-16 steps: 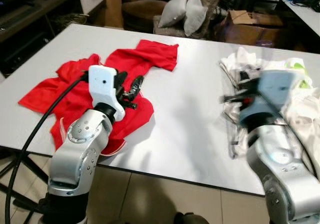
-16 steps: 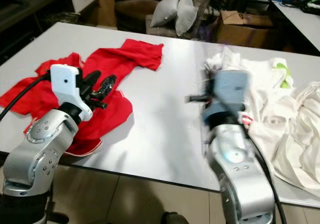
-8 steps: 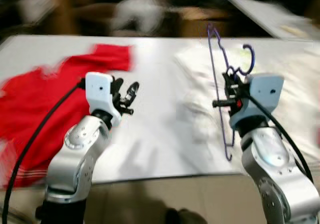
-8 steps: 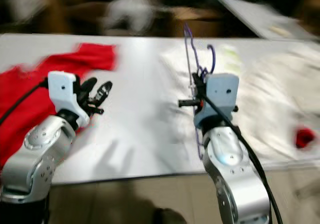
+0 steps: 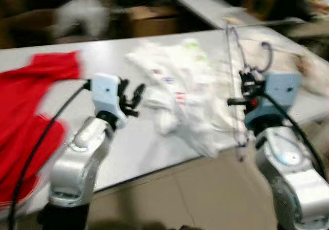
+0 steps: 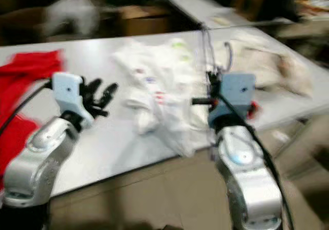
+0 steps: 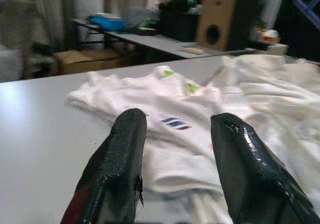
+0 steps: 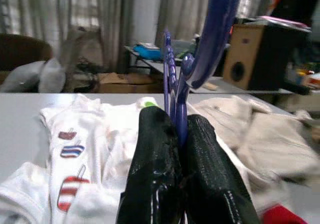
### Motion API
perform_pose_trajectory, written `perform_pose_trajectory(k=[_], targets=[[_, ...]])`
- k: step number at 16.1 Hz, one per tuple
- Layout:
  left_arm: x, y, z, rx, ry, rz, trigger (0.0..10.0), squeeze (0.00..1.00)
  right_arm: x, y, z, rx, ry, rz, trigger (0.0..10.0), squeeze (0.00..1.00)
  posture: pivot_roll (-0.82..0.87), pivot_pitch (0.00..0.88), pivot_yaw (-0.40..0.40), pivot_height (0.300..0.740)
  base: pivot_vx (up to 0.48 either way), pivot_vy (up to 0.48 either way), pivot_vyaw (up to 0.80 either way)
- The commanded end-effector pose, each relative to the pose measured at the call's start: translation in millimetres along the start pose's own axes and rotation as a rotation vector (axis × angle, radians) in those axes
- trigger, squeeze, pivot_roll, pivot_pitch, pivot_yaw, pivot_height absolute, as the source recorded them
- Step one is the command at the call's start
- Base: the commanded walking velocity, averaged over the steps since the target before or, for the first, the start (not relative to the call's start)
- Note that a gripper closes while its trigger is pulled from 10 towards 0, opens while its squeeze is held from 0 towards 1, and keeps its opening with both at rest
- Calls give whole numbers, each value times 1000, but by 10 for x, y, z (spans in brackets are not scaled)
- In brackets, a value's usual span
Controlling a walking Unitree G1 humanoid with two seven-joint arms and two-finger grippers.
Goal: Hang hanger
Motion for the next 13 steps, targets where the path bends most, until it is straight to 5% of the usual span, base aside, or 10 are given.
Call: perform_pose_trajectory(k=[1, 3, 13], targets=[[25, 13, 45, 14, 6, -4, 10000, 0, 51, 0, 68, 24, -8, -19, 10000, 0, 15, 0, -27, 740, 0, 0, -800], [33, 10, 43, 14, 9, -6, 10000, 0, 48, 8, 1, -13, 8, -3, 10000, 0, 15, 0, -29, 740, 0, 0, -691], [72, 22, 49, 10, 64, -28, 10000, 0, 139, -35, -221, -101, -9, -6, 10000, 0, 29, 0, -22, 740, 0, -261, 0]])
Point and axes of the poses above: a point about 5 cm out from each wrist's last joint towards the gripper, its own y axis pointing out of the wrist towards the gripper, its own z axis along the axis of the wrist's last joint, x = y × z, the point moved 5 cm from there along y, pointing out of the wrist towards the gripper, and after that the axes turned 10 degrees about y, right-handed, at the moved point
